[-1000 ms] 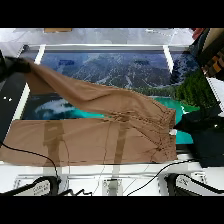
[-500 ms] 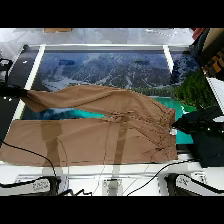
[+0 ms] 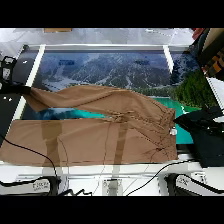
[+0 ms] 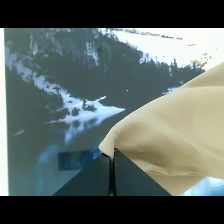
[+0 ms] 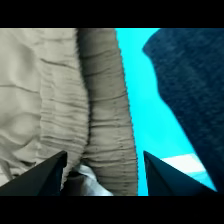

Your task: Fold the clothes and pants, and hang the long-sleeved shirts on hangers.

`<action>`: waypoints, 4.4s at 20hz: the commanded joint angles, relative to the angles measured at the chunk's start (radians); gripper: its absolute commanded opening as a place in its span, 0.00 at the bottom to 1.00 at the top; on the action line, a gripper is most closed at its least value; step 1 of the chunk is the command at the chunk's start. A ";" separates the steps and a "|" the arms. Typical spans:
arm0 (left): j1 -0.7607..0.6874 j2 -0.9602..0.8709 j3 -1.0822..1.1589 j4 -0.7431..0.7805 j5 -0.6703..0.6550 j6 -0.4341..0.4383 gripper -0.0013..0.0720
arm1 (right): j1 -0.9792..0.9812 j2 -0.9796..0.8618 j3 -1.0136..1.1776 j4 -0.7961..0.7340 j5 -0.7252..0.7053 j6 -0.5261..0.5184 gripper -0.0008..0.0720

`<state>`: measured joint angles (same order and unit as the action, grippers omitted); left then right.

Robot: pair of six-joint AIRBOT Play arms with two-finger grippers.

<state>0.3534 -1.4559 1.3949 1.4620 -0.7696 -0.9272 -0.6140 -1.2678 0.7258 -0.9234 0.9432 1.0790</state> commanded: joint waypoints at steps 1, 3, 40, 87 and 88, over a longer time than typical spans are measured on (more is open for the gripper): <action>-0.011 -0.001 0.000 -0.024 0.007 0.000 0.03 | -0.008 -0.003 -0.001 -0.063 -0.017 0.052 0.78; -0.011 -0.001 0.000 -0.027 0.007 0.000 0.03 | -0.022 -0.027 0.000 -0.066 0.061 0.080 0.78; -0.013 -0.001 0.000 -0.034 0.000 0.000 0.03 | 0.158 -0.297 0.101 0.193 0.143 -0.068 0.77; 0.089 -0.180 -0.077 0.180 -0.020 -0.262 0.05 | 0.198 -0.297 0.414 0.000 -0.020 -0.041 0.07; 0.089 -0.178 -0.077 0.180 -0.022 -0.262 0.24 | 0.198 -0.297 0.414 0.000 -0.021 -0.041 0.17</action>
<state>0.4431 -1.6318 1.3182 1.6421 -0.7948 -1.1881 -0.4160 -1.5642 1.1381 -0.9226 0.9257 1.0386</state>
